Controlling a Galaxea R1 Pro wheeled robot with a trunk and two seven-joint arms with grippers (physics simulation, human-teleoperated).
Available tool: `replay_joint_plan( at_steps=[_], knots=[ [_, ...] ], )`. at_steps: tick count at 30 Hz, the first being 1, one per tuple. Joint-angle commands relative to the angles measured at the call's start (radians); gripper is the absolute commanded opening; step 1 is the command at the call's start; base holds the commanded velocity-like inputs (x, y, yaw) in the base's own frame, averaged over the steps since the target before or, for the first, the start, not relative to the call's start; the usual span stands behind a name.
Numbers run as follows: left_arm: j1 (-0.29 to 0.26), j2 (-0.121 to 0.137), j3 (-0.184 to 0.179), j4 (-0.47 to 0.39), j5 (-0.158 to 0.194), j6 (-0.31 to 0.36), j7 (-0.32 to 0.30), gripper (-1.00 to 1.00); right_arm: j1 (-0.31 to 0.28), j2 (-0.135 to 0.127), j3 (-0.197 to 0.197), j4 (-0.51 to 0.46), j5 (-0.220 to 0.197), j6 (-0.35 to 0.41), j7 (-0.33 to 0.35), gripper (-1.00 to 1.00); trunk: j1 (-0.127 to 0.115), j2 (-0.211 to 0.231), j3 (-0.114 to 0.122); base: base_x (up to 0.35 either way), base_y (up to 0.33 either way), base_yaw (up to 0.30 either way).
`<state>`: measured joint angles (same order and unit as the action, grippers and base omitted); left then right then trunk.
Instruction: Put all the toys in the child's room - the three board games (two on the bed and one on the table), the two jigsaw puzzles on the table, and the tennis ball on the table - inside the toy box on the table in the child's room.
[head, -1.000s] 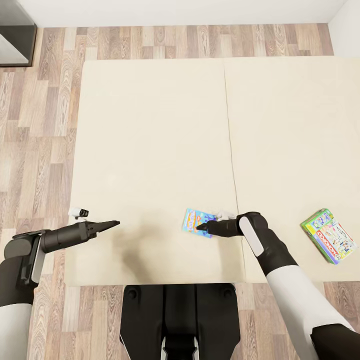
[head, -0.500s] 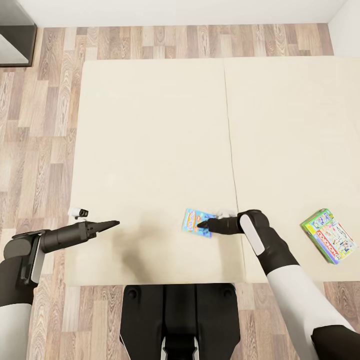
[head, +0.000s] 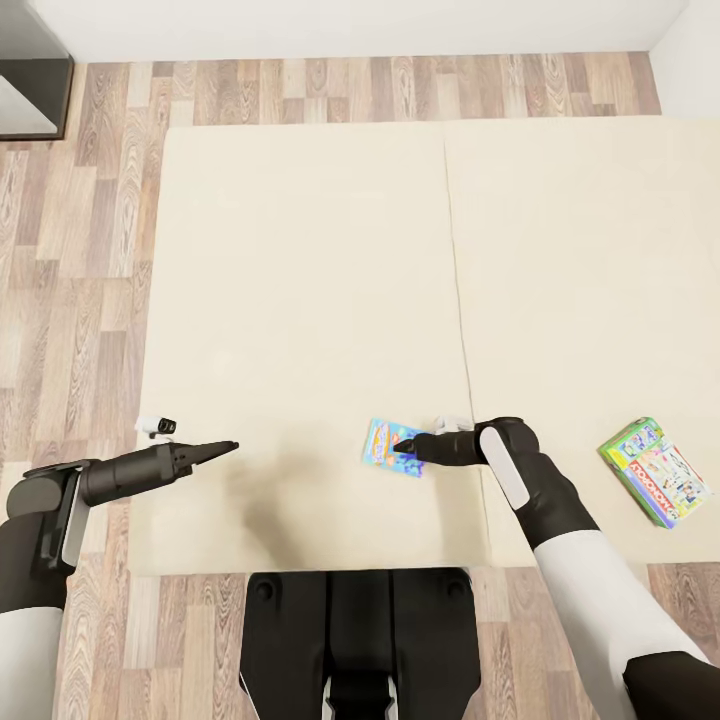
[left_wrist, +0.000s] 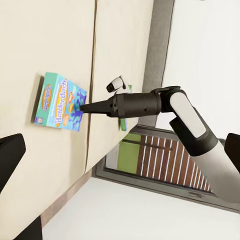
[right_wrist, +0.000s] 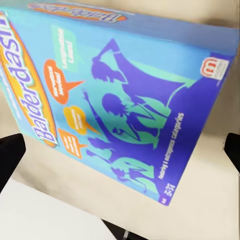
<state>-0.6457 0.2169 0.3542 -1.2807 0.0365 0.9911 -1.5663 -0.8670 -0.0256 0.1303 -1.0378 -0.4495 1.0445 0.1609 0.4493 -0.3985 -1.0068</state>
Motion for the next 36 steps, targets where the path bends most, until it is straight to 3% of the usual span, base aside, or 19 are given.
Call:
replay_joint_plan(
  at_steps=[1, 13, 29, 36],
  knots=[
    [0.000, 0.000, 0.000, 0.000, -0.001, 0.011, -0.004, 1.00, 0.000, -0.001, 0.001, -0.001, 0.011, 0.003, 0.009, 1.00, 0.001, -0.001, 0.001, 0.000, 0.000, -0.063],
    [0.000, 0.001, 0.000, 0.000, -0.001, 0.011, -0.004, 1.00, 0.000, 0.001, 0.003, -0.001, 0.014, 0.002, 0.006, 1.00, 0.001, -0.001, 0.018, 0.000, 0.000, -0.022],
    [0.000, 0.001, 0.000, 0.000, -0.001, 0.011, -0.004, 1.00, 0.000, 0.003, 0.006, 0.005, 0.025, -0.016, 0.001, 1.00, 0.001, -0.001, 0.020, 0.000, 0.000, 0.000],
    [0.000, 0.000, -0.003, 0.000, -0.001, 0.011, -0.004, 1.00, 0.000, 0.003, 0.008, 0.021, 0.025, -0.095, -0.001, 1.00, 0.001, -0.001, 0.020, 0.000, 0.000, 0.000]
  ],
)
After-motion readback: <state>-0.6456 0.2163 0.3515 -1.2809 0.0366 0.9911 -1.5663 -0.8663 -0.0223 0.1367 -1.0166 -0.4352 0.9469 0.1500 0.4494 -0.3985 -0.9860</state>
